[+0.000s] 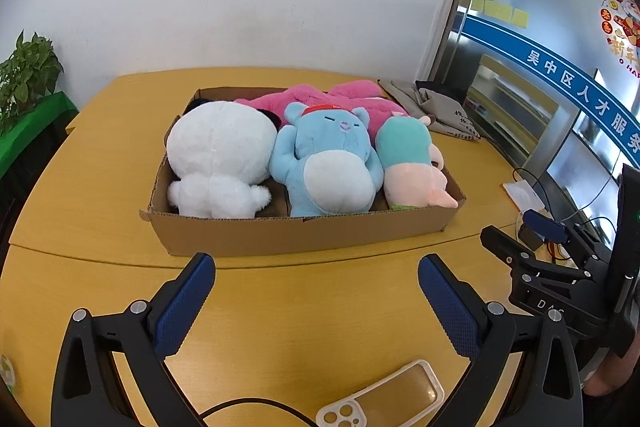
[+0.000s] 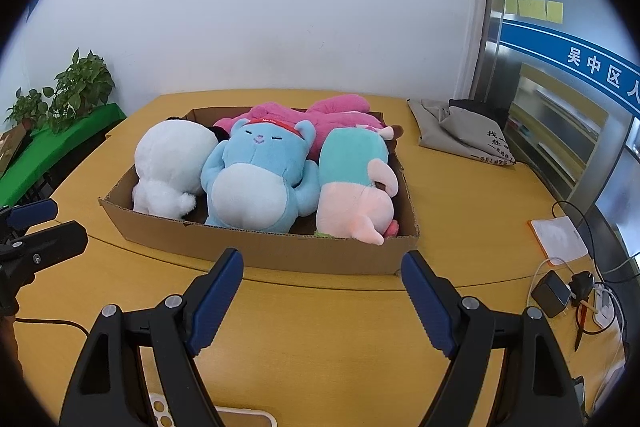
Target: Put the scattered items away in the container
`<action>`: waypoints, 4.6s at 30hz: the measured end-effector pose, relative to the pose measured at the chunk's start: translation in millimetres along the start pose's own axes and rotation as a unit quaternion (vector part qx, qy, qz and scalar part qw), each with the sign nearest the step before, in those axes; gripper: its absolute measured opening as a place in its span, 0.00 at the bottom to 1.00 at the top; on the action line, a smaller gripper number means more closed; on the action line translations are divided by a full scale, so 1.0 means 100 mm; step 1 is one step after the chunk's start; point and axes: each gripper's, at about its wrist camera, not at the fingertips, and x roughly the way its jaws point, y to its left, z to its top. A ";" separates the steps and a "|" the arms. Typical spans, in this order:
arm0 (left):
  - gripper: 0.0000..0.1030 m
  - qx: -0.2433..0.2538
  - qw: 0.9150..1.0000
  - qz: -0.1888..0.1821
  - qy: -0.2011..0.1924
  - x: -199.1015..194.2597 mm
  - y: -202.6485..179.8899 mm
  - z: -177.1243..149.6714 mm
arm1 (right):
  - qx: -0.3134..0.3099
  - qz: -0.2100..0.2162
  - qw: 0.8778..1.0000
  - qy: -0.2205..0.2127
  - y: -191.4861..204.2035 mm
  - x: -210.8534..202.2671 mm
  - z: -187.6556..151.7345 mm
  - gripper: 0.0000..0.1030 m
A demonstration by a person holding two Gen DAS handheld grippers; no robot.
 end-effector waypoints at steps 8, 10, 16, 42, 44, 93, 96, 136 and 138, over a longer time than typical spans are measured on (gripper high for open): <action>1.00 -0.036 0.994 0.005 0.103 0.15 0.09 -0.77 | -0.024 0.033 0.995 0.089 0.01 0.10 -0.80 0.79; 1.00 -0.052 0.988 0.002 0.148 0.24 0.06 -1.01 | -0.031 0.044 0.992 0.115 0.04 0.15 -1.01 0.79; 0.95 -0.052 0.974 -0.010 0.221 0.40 -0.23 -1.49 | -0.039 0.053 0.986 0.153 0.13 0.25 -1.30 0.79; 0.07 -0.028 0.974 0.006 0.227 0.50 -0.28 -1.37 | -0.068 0.087 0.983 0.149 0.43 0.22 -1.49 0.05; 0.07 -0.028 0.976 0.001 0.215 0.48 -0.25 -1.24 | -0.062 0.089 0.985 0.133 0.41 0.17 -1.36 0.05; 0.08 -0.022 0.991 -0.005 0.130 2.77 0.63 2.23 | -0.018 0.030 0.996 0.080 0.13 2.74 1.67 0.06; 0.24 -0.020 0.993 0.004 0.113 2.61 0.62 2.25 | -0.016 0.007 0.998 0.067 0.11 2.63 1.69 0.14; 1.00 0.023 0.996 0.062 -0.062 -0.03 0.07 0.30 | -0.009 0.009 0.999 -0.029 0.27 0.04 0.34 0.82; 1.00 0.022 0.996 0.060 -0.063 -0.04 0.06 0.30 | -0.011 0.008 0.999 -0.029 0.28 0.04 0.34 0.82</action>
